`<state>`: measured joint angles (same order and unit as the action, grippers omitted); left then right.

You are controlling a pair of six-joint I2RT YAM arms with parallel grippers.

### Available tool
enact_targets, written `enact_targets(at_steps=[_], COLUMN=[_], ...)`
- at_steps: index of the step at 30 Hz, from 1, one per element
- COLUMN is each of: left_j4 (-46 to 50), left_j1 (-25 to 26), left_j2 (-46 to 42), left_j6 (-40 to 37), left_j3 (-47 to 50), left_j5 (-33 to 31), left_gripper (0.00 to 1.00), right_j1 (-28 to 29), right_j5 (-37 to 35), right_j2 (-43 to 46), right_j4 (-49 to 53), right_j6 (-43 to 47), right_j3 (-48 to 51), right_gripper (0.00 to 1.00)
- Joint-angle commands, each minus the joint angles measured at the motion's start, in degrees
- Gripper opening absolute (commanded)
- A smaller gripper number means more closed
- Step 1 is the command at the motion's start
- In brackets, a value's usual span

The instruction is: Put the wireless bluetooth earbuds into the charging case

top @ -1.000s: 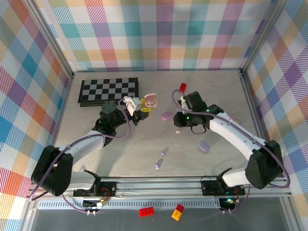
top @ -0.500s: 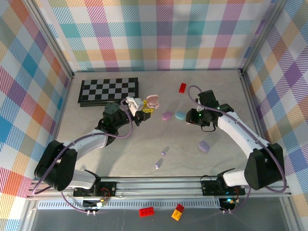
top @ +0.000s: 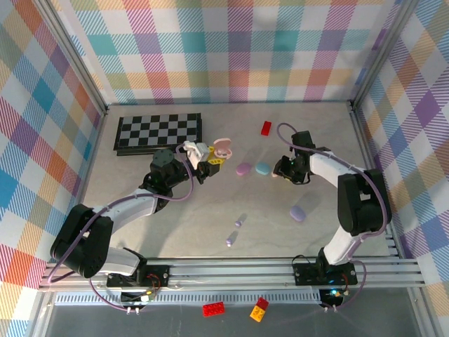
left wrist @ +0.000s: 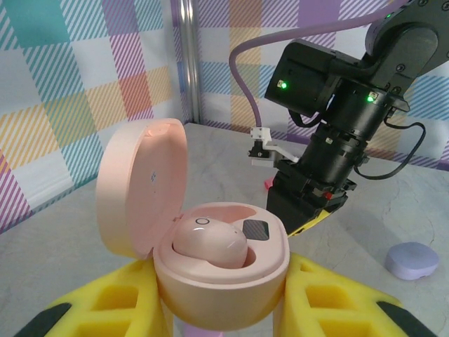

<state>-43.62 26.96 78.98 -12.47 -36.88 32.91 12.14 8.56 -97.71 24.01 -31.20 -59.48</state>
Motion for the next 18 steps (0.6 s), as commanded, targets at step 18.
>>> enact_targets(at_steps=[18], left_j4=[-1.3], left_j1=[-0.3], left_j2=[-0.5], left_j6=[-0.3], left_j3=[-0.1], left_j5=[1.2], left_gripper=[0.3], right_j1=[-0.7], right_j5=[5.8], right_j2=[-2.5], right_j4=[-19.3], right_j6=[-27.1], right_j3=[7.2], right_gripper=[0.33])
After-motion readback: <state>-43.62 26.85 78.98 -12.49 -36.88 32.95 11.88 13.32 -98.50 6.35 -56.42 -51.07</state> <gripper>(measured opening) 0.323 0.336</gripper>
